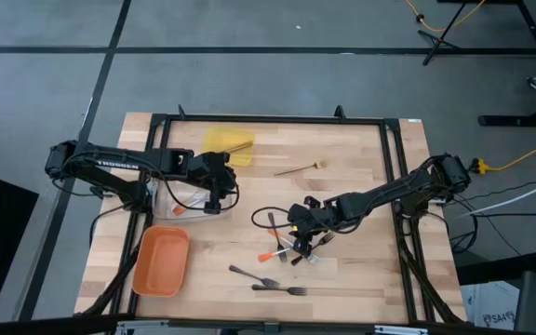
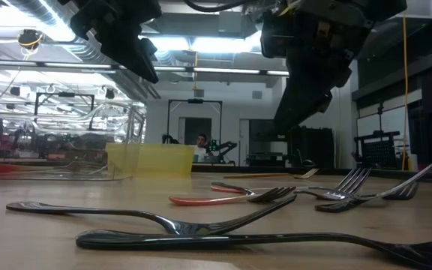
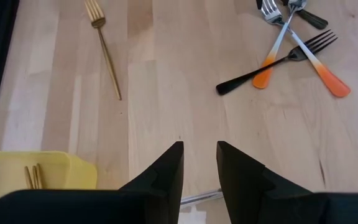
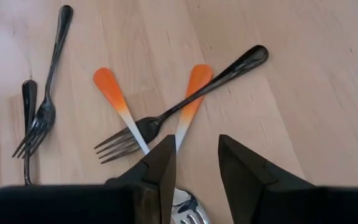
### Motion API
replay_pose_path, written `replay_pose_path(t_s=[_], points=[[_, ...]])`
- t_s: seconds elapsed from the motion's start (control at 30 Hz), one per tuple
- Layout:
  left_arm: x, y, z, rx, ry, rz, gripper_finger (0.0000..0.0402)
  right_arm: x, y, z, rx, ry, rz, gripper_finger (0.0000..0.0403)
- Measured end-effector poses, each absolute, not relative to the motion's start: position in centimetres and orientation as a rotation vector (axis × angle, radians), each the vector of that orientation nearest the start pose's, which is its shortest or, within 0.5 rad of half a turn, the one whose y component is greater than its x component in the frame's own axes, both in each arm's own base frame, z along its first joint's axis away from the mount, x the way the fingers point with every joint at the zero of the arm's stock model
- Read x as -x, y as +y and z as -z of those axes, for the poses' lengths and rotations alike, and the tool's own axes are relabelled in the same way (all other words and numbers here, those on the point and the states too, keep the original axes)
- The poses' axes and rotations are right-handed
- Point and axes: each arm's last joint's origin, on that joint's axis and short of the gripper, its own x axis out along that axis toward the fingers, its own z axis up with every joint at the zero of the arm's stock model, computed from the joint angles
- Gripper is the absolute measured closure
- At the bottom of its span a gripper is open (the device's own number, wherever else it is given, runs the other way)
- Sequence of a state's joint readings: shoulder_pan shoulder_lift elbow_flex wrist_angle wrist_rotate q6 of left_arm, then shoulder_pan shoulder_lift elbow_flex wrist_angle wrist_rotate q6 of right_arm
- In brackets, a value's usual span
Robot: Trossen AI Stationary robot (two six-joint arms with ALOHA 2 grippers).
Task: Sort silverware by color (type)
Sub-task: Put the orange fork into the transparent bin
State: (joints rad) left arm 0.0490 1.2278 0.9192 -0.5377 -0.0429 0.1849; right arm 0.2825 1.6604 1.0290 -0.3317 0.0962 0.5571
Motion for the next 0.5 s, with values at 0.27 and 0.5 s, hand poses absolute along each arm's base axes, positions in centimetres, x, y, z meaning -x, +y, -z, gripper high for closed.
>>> replay_pose_path(t_s=[0.27,0.5], points=[[-24.66,1.33,-26.24,-0.171,0.852,-0.008,0.0312,-31.97,8.99,-19.09,-0.373,0.959,0.118,0.0292],[-24.66,1.33,-26.24,-0.171,0.852,-0.008,0.0312,-32.13,9.03,-18.87,-0.376,0.958,0.119,0.0292]])
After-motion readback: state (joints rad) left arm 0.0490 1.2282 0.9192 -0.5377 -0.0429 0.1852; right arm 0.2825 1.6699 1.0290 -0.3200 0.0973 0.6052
